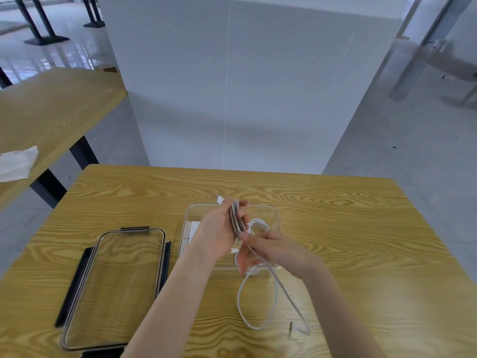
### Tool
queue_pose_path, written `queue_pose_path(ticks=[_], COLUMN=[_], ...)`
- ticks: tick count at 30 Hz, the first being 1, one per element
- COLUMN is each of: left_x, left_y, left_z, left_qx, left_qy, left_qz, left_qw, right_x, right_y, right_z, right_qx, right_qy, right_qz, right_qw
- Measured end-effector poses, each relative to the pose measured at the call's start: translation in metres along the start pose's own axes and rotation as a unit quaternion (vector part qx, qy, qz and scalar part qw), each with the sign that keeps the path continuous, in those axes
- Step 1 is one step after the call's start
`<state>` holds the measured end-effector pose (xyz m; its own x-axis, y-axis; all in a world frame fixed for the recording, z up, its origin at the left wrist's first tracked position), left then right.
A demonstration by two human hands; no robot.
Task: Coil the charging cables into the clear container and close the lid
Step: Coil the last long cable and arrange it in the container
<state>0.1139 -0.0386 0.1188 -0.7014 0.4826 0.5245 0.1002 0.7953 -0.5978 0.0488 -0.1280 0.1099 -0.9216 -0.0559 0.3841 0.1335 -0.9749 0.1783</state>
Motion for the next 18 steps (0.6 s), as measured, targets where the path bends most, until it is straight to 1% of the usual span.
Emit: queue_pose_path(ticks=[3,5,8,12,13,15,17,18], left_x=[0.004,0.01,0.022,0.035,0.037,0.039,0.042,0.042], left_y=[-0.001,-0.004,-0.011,-0.017,-0.018,-0.018,-0.016,-0.015], left_z=[-0.005,-0.01,-0.017,-0.012,-0.01,-0.005,0.001,0.006], left_qx=[0.0,0.007,-0.015,-0.042,-0.057,-0.109,-0.195,-0.243], left_qy=[-0.02,-0.029,-0.032,-0.005,-0.004,-0.002,0.0,-0.001], left_qz=[0.014,0.038,0.084,0.148,0.159,0.172,0.175,0.166], left_qw=[1.0,0.999,0.996,0.988,0.986,0.979,0.965,0.956], right_x=[-0.003,-0.008,-0.016,-0.023,-0.025,-0.028,-0.028,-0.027], right_y=[-0.004,-0.003,0.004,0.01,0.012,0.02,0.029,0.034], right_z=[-0.019,-0.033,-0.052,-0.061,-0.06,-0.06,-0.052,-0.044], right_qx=[-0.041,-0.048,-0.045,-0.062,-0.061,-0.023,0.041,0.073], right_qy=[0.022,0.018,0.0,-0.02,-0.03,-0.056,-0.071,-0.072], right_qz=[0.028,0.011,-0.03,-0.032,-0.031,-0.025,-0.016,-0.023], right_qw=[0.999,0.999,0.999,0.997,0.997,0.998,0.997,0.994])
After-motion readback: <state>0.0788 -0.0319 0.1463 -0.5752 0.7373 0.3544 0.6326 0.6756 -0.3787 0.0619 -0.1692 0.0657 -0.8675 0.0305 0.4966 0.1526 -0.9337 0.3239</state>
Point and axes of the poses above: each hand's wrist, its own x-axis away from the middle knuckle, its own y-axis out of the back of the hand, z = x × y, the point moved 4 cm from there along -x, towards the middle knuckle, and after that the axes turned 7 degrees about -z, right-handed, at the moved point
